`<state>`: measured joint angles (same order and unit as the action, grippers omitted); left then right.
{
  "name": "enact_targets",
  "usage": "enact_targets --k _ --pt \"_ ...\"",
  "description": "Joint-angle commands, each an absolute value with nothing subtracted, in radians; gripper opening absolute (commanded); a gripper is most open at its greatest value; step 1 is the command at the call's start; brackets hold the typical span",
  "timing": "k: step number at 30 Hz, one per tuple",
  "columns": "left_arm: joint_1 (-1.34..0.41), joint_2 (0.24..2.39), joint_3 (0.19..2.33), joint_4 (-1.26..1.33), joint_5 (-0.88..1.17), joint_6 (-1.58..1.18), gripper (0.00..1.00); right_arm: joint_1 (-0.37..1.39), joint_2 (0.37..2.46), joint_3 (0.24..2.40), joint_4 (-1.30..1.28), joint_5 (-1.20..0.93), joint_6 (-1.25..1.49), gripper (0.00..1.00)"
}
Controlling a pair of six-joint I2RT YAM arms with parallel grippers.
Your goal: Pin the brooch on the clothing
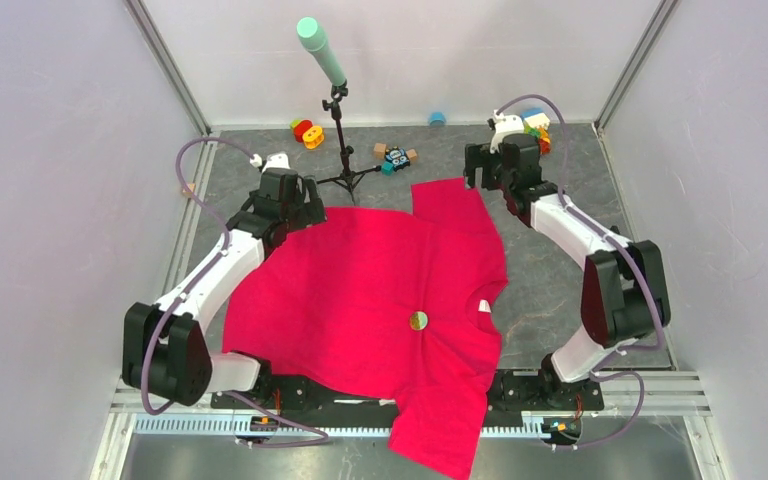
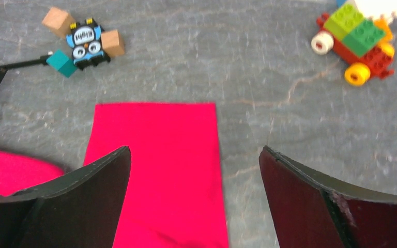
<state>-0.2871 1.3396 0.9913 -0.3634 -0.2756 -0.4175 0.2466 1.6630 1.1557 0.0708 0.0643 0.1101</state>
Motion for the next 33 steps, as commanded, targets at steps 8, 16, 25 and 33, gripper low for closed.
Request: enact_targets --k 8,16,25,33 --pt "-0.276 1.282 0.787 -0.281 -0.136 -0.602 1.00 0.192 1.543 0.830 -0.121 0.090 0.169 0.91" --pt "-0.258 1.367 0.764 -0.195 -0.166 -0.637 1.00 0.131 1.599 0.784 -0.059 -0.107 0.162 0.65" --pt "-0.231 1.391 0.770 -0.186 -0.175 -0.627 1.00 0.095 1.677 0.786 -0.006 -0.188 0.193 0.24" --pt "-0.173 1.476 0.793 -0.149 -0.166 -0.623 1.00 0.078 1.758 0.900 -0.028 -0.090 0.150 0.00"
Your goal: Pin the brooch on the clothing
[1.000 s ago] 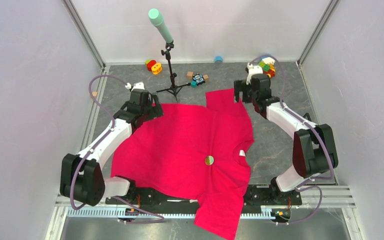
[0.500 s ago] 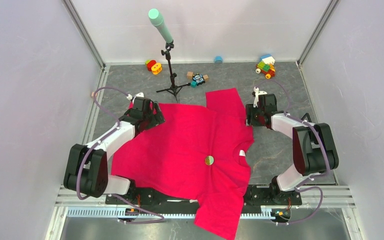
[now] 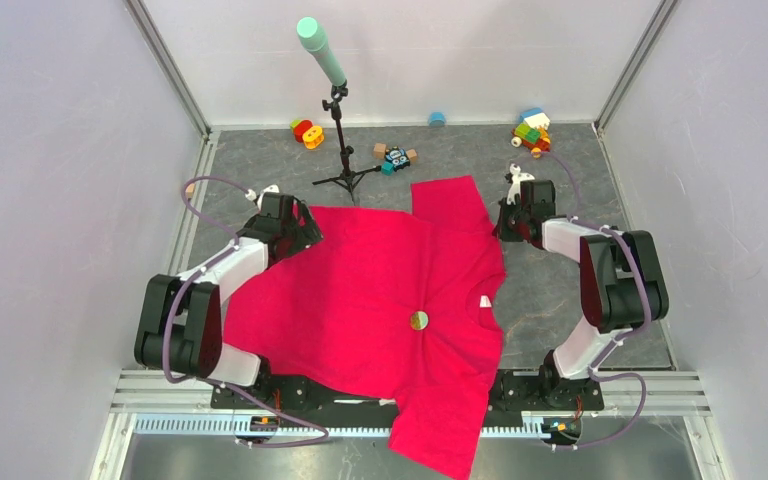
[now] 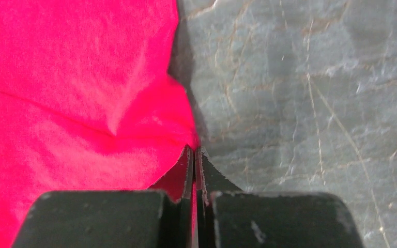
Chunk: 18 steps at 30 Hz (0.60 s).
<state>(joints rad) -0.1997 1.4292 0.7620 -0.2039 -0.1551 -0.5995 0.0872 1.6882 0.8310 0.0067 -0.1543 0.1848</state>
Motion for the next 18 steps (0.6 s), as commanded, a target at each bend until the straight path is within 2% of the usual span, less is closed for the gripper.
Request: enact_targets --k 1,18 --pt "-0.168 1.495 0.803 -0.146 -0.166 -0.623 1.00 0.075 1.775 0.925 -0.036 -0.079 0.141 0.00" --pt "-0.146 1.715 0.951 -0.118 -0.218 -0.623 1.00 0.019 1.992 1.212 -0.138 -0.006 0.085 0.00"
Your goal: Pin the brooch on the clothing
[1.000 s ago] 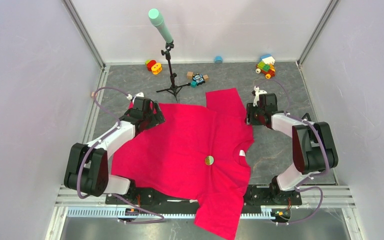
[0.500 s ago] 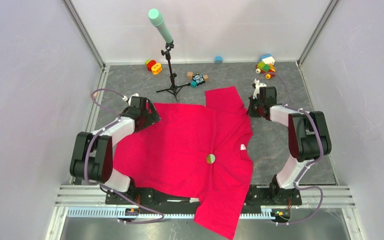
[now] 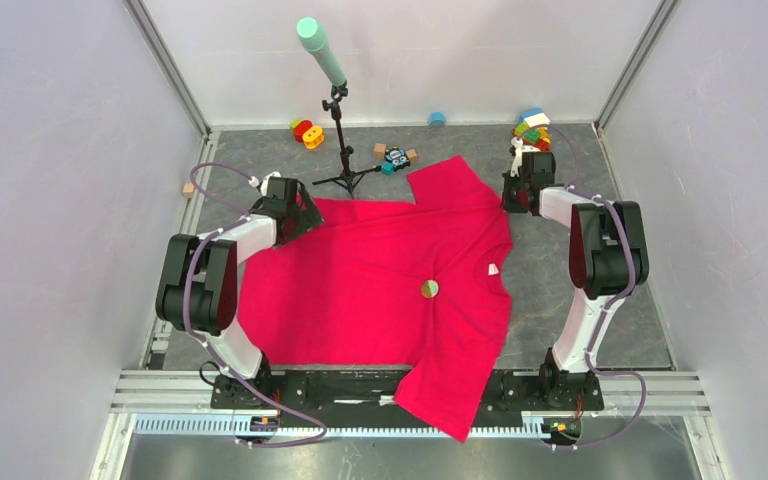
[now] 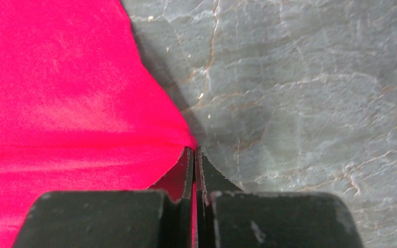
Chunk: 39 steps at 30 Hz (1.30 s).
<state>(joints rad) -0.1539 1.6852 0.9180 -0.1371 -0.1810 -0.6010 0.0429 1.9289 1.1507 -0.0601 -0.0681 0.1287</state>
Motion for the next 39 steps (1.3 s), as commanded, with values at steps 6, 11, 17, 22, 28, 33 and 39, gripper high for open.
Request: enact_targets --k 6,11,17,22,28,33,39 --pt "-0.146 1.651 0.945 -0.124 -0.221 -0.596 1.00 0.018 1.960 1.245 -0.166 -0.013 0.052 0.57" --pt "-0.146 1.516 0.966 -0.195 -0.231 -0.567 1.00 0.018 1.831 1.215 -0.175 -0.024 0.037 0.90" --pt "-0.146 1.285 1.081 -0.353 -0.213 -0.497 1.00 0.018 1.569 1.158 -0.218 0.028 0.046 0.98" --pt "-0.147 1.080 1.167 -0.415 -0.175 -0.363 1.00 0.019 1.231 1.020 -0.136 0.042 0.043 0.98" --pt "-0.148 0.820 1.056 -0.358 -0.142 -0.249 1.00 0.020 0.793 0.676 0.158 0.092 0.009 0.98" --pt "-0.146 0.682 0.892 -0.320 -0.205 -0.236 1.00 0.020 0.573 0.437 0.303 0.145 0.008 0.98" --pt "-0.146 0.663 0.873 -0.326 -0.196 -0.251 1.00 0.021 0.510 0.391 0.311 0.165 0.008 0.98"
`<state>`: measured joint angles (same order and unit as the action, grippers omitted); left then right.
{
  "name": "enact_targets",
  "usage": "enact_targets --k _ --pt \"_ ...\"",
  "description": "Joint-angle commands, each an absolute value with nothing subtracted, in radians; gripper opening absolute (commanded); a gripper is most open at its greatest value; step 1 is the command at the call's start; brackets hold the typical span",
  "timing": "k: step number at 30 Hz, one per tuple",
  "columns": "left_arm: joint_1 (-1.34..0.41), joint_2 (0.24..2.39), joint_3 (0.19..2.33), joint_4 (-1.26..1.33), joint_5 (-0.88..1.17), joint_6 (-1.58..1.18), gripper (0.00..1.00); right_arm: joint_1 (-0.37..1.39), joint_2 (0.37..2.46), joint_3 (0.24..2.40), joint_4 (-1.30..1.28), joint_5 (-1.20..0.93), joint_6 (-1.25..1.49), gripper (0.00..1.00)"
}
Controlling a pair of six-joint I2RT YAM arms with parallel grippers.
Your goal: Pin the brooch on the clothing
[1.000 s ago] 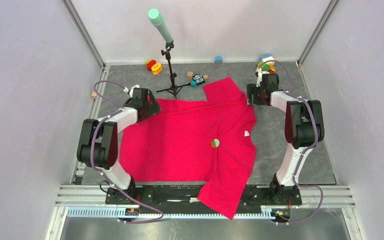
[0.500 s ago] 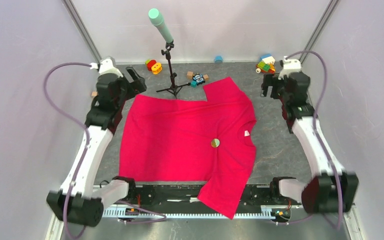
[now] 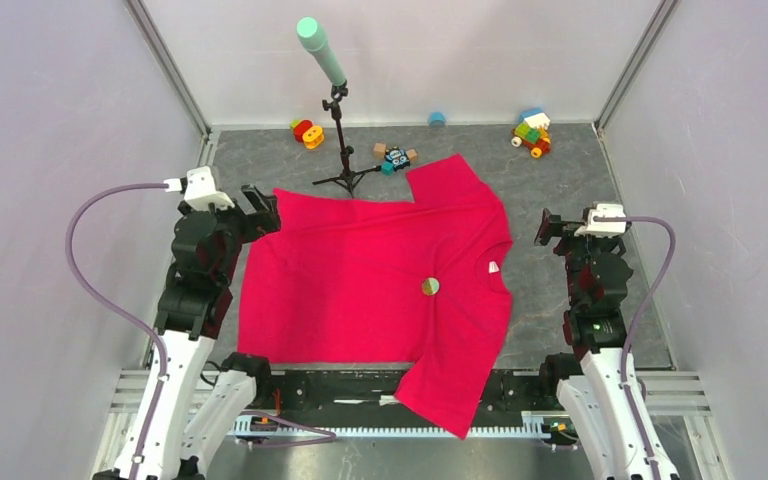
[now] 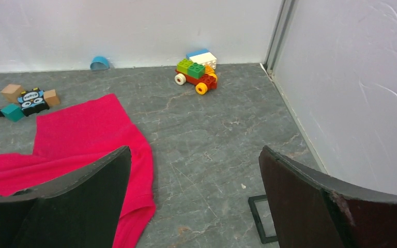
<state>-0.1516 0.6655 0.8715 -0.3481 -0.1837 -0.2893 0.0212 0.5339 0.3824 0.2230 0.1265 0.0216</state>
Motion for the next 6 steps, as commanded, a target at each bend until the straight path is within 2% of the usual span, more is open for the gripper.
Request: enact_targets --k 1,6 --pt "-0.146 0.664 0.873 -0.326 -0.194 -0.255 1.00 0.020 0.514 0.396 0.307 0.158 0.009 0.98" --pt "-0.146 0.664 0.860 -0.321 -0.195 -0.258 1.00 0.020 0.519 0.402 0.293 0.167 0.008 0.98"
